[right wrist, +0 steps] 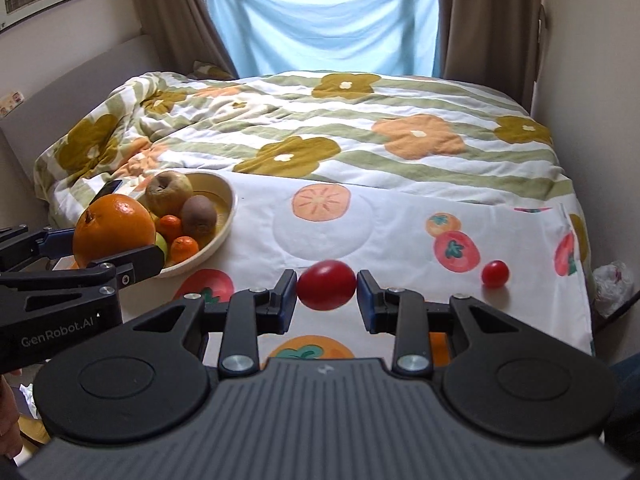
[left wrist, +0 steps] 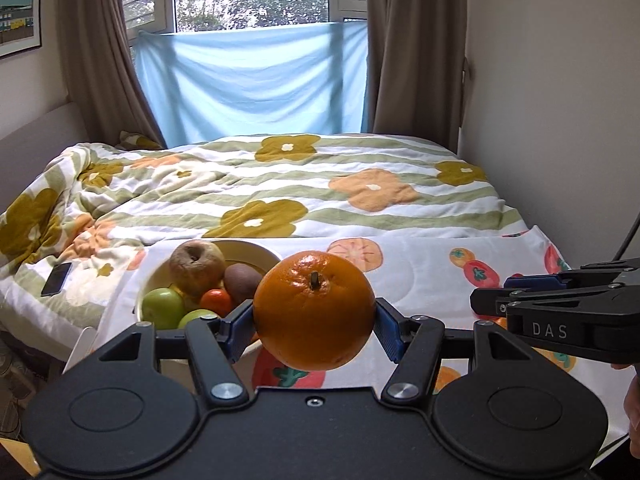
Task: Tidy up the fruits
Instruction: 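Carry the orange and tomato toward the cream bowl with both tools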
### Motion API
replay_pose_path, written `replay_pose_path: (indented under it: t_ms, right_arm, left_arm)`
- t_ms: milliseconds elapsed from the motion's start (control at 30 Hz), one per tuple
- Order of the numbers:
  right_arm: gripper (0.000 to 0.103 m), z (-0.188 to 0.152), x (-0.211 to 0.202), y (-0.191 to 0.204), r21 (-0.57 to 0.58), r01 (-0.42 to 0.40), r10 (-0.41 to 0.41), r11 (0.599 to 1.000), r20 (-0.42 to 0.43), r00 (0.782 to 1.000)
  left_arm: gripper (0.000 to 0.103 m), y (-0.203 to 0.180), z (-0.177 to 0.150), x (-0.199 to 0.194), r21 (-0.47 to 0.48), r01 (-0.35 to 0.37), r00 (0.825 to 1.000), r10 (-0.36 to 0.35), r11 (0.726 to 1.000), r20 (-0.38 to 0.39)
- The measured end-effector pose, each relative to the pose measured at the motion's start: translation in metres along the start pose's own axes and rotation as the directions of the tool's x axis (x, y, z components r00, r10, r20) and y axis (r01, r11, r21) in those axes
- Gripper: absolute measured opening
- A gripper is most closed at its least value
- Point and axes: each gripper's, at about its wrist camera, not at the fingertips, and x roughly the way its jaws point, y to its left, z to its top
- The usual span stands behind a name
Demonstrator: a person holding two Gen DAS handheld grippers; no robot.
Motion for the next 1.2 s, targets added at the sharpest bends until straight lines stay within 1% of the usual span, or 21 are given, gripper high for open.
replay_pose_path:
  t_ms: [167, 200, 233, 267, 333, 433, 600, 667, 700, 733, 967, 1000, 1200]
  right_arm:
    - [0.045, 0.006, 0.025, 0.027, -0.038, -0.028, 0.028, 0.999, -0.013, 1.0]
    - [0.041, 0.003, 0.033, 0.029, -0.042, -0.03, 0.029, 0.999, -0.026, 0.999]
    - [0.039, -0.001, 0.038, 0.027, -0.034, -0.034, 0.032, 0.999, -0.033, 0.999]
    - [0.039, -0.006, 0.04, 0.024, -0.015, -0.042, 0.041, 0.999, -0.032, 0.999]
    - [0.041, -0.016, 0.047, 0.019, 0.022, -0.033, 0.034, 0.999, -0.064, 0.997]
    - [0.042, -0.03, 0.056, 0.019, 0.005, -0.017, 0.017, 1.0, -0.104, 0.994]
    - [0.044, -0.035, 0.066, 0.025, -0.008, 0.004, -0.005, 1.0, -0.096, 0.995]
    - [0.052, -0.035, 0.069, 0.026, -0.01, 0.01, -0.011, 1.0, -0.091, 0.996]
    - [0.06, -0.036, 0.071, 0.027, -0.013, 0.012, -0.013, 1.0, -0.091, 0.996]
    - [0.063, -0.036, 0.074, 0.028, -0.015, 0.011, -0.013, 1.0, -0.093, 0.996]
    - [0.063, -0.047, 0.097, 0.029, -0.032, 0.019, -0.023, 0.999, -0.125, 0.992]
    - [0.061, -0.048, 0.1, 0.028, -0.029, 0.02, -0.023, 0.999, -0.133, 0.991]
    - [0.059, -0.054, 0.113, 0.027, -0.022, 0.025, -0.028, 0.999, -0.159, 0.987]
  left_arm:
    - [0.066, 0.031, 0.001, 0.014, -0.014, -0.044, 0.999, 0.043, 0.999, -0.025]
    - [0.066, 0.037, 0.0, 0.018, -0.018, -0.048, 0.998, 0.047, 0.999, -0.033]
    - [0.066, 0.043, -0.002, 0.022, -0.022, -0.051, 0.998, 0.05, 0.998, -0.042]
    - [0.066, 0.049, -0.005, 0.026, -0.023, -0.054, 0.997, 0.053, 0.998, -0.049]
    - [0.066, 0.061, -0.013, 0.032, -0.025, -0.052, 0.997, 0.05, 0.998, -0.062]
    - [0.066, 0.07, -0.023, 0.04, -0.035, -0.04, 0.996, 0.038, 0.999, -0.078]
    - [0.066, 0.071, -0.031, 0.047, -0.015, -0.03, 0.996, 0.029, 0.999, -0.084]
    - [0.066, 0.071, -0.032, 0.049, -0.015, -0.021, 0.996, 0.02, 1.0, -0.085]
    - [0.066, 0.071, -0.032, 0.05, -0.016, -0.018, 0.996, 0.017, 1.0, -0.086]
    - [0.066, 0.07, -0.032, 0.05, -0.018, -0.015, 0.996, 0.014, 1.0, -0.088]
    - [0.066, 0.07, -0.034, 0.051, -0.018, 0.002, 0.997, -0.003, 1.0, -0.08]
    - [0.066, 0.07, -0.034, 0.051, -0.014, 0.004, 0.997, -0.005, 1.0, -0.079]
    - [0.066, 0.069, -0.037, 0.054, -0.008, 0.011, 0.997, -0.012, 1.0, -0.082]
